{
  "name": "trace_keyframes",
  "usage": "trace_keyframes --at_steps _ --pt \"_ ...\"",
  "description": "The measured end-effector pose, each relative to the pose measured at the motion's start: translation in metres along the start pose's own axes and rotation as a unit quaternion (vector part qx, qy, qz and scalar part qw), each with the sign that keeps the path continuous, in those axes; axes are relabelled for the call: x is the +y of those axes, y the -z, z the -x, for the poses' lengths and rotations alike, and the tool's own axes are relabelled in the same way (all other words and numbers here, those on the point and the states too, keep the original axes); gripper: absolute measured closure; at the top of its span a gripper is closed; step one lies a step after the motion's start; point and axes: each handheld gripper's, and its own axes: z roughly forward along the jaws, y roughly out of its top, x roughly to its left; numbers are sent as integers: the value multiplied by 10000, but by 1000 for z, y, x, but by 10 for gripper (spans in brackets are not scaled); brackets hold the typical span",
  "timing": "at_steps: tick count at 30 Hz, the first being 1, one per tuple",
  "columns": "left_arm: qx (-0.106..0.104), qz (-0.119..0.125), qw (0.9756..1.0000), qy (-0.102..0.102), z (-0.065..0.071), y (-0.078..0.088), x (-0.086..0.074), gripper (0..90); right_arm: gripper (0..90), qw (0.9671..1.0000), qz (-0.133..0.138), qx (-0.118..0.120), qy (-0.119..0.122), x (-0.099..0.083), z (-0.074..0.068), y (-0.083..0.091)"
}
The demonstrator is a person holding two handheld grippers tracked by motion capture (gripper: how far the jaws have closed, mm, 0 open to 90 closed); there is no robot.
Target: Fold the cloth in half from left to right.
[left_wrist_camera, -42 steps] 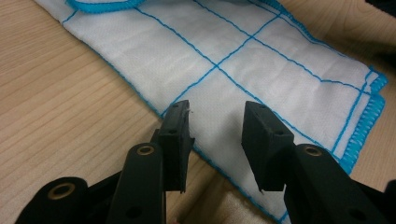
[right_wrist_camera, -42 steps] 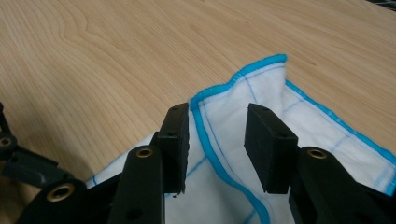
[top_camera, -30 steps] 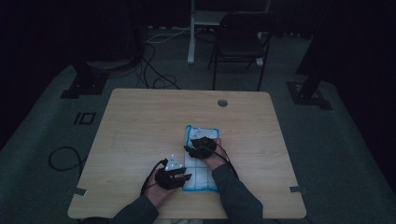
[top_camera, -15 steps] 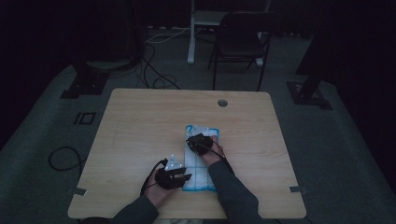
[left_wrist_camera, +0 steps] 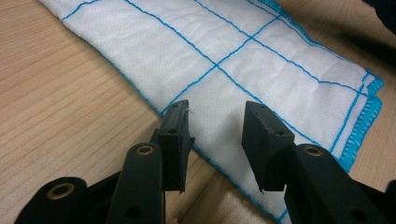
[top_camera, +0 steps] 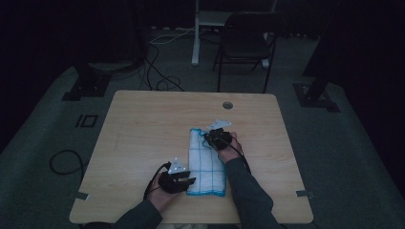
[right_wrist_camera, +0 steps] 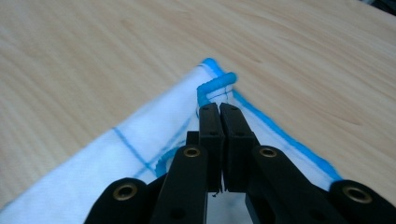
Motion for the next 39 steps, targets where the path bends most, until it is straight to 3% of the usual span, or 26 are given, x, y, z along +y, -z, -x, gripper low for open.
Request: trace_keyframes --at_steps 17,25,34,39 --pt "-60 -30 9999 110 -3 1 1 616 887 9976 -156 -402 -534 -11 56 8" --pt "74 95 9998 186 -14 7 7 609 859 9954 -278 -691 -602 -18 66 5" --pt "372 268 9987 205 -39 9 34 609 719 9953 -241 -651 -672 -19 66 5" --pt "488 396 9975 332 -57 6 51 608 640 9949 -227 -675 -708 -19 64 3"
